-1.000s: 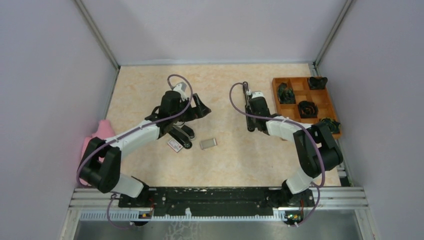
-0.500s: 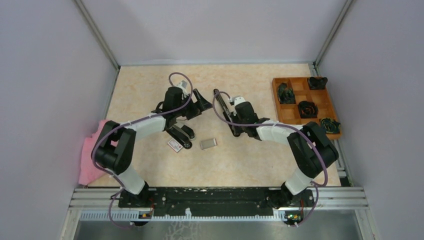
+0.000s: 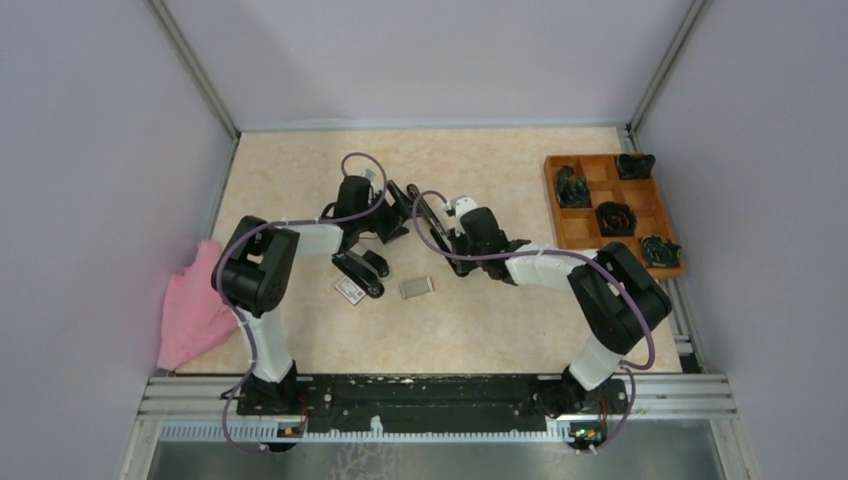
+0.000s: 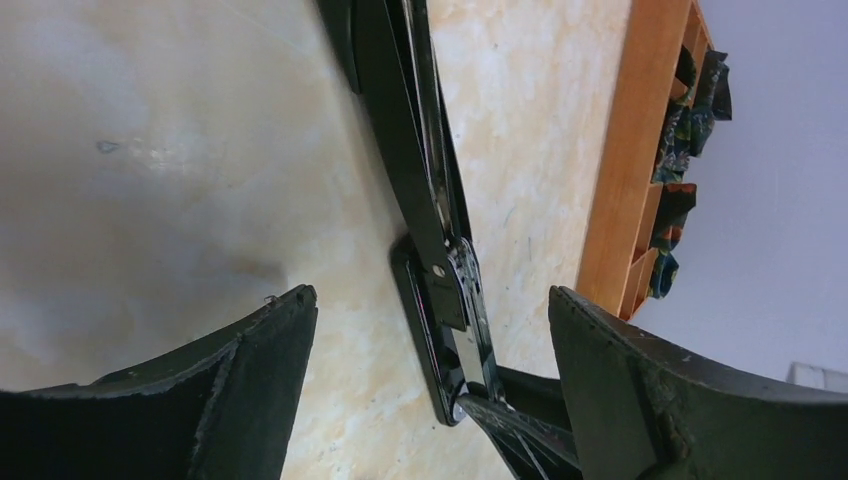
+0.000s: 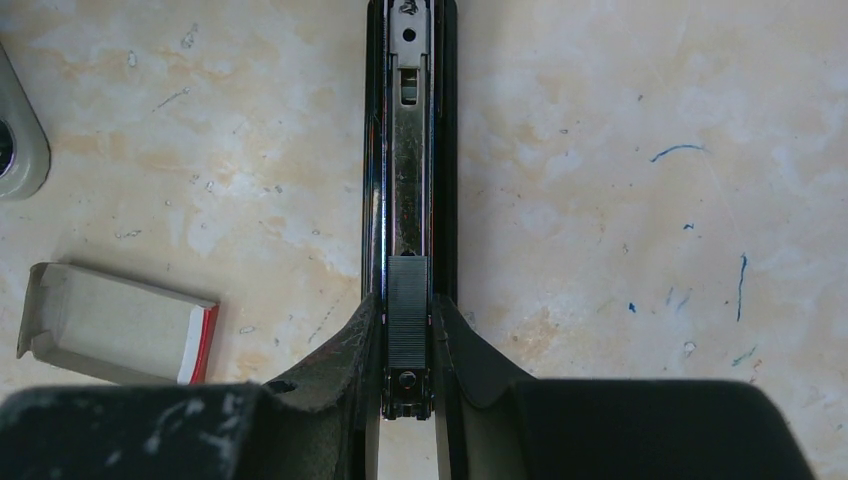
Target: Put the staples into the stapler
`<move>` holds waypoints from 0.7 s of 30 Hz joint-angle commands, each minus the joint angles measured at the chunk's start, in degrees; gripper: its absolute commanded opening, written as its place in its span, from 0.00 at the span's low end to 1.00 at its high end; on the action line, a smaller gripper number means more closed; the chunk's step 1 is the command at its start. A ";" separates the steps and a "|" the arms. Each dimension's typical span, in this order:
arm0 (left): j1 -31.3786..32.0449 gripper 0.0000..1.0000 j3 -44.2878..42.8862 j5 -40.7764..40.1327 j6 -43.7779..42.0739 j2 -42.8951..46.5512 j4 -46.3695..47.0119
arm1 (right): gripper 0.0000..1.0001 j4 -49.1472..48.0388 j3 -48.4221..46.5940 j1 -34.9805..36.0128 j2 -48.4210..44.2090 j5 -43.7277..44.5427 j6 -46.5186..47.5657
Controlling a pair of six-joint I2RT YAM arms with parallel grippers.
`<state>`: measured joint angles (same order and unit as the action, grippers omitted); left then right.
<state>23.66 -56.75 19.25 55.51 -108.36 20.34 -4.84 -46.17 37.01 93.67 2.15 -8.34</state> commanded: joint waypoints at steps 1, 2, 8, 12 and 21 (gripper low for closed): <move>-0.69 0.89 -2.10 1.35 2.48 -2.37 4.22 | 0.00 -4.11 -1.86 2.24 0.51 -1.42 2.47; -0.77 0.88 -2.32 1.37 2.82 -3.19 4.53 | 0.00 -4.12 -1.94 2.61 0.48 -1.22 2.97; -1.41 0.82 -2.49 1.69 5.67 -6.82 7.72 | 0.00 -4.09 -2.24 3.97 1.91 -1.45 4.20; -2.33 0.78 -2.16 3.81 8.42 -9.43 11.33 | 0.00 -3.29 -2.84 4.44 2.89 -1.85 4.77; -6.57 0.67 1.79 5.50 7.39 -8.90 25.51 | 0.00 -1.58 -4.15 5.44 4.24 -2.85 5.92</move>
<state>19.51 -56.84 24.16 64.01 -117.60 35.27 -6.87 -48.18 40.80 96.60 2.07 -3.90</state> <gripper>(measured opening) 0.702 0.190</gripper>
